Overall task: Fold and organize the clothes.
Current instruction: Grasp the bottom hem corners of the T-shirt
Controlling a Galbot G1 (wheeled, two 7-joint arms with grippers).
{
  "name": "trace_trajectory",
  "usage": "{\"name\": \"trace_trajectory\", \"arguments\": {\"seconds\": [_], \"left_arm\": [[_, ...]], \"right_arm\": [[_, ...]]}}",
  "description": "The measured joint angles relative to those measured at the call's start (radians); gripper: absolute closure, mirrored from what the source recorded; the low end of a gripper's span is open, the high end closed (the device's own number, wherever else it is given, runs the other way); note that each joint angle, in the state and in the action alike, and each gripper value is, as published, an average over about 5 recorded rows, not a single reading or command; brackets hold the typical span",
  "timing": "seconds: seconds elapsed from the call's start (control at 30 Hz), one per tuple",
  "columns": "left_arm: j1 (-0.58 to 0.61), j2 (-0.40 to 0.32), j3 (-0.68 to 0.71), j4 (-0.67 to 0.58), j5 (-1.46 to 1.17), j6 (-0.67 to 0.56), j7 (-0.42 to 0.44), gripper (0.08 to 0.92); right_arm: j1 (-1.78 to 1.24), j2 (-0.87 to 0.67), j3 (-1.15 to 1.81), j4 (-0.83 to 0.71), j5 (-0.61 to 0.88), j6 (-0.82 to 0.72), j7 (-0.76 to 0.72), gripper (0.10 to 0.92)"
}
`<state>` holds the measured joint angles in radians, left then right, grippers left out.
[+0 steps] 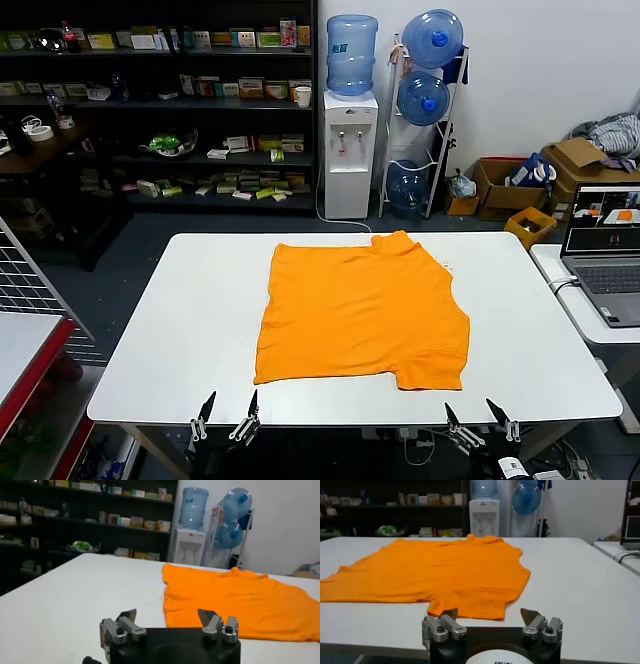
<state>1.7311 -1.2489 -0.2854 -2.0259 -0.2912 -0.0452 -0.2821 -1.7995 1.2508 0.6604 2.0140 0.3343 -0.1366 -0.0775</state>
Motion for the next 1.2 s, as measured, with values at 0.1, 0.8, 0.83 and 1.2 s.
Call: {"name": "trace_trajectory", "arguments": {"seconds": [0.1,0.8,0.83,1.2], "left_arm": [[-0.002,0.006,0.0,-0.002,-0.002,0.01,-0.003,0.177],[-0.196,0.045,0.069,0.115,-0.104,0.122,-0.035,0.177],[-0.211,0.045,0.073,0.125,-0.11,0.129,-0.038,0.177],[-0.308,0.048,0.109,0.188,-0.16,0.183,-0.064,0.177]], "right_arm": [[0.005,-0.003,-0.004,-0.003,0.0,0.001,0.004,0.203],[0.218,0.027,-0.09,-0.118,-0.002,-0.114,0.096,0.203],[0.226,0.029,-0.093,-0.123,-0.001,-0.121,0.1,0.203],[0.271,0.045,-0.111,-0.155,0.004,-0.176,0.134,0.22]]}}
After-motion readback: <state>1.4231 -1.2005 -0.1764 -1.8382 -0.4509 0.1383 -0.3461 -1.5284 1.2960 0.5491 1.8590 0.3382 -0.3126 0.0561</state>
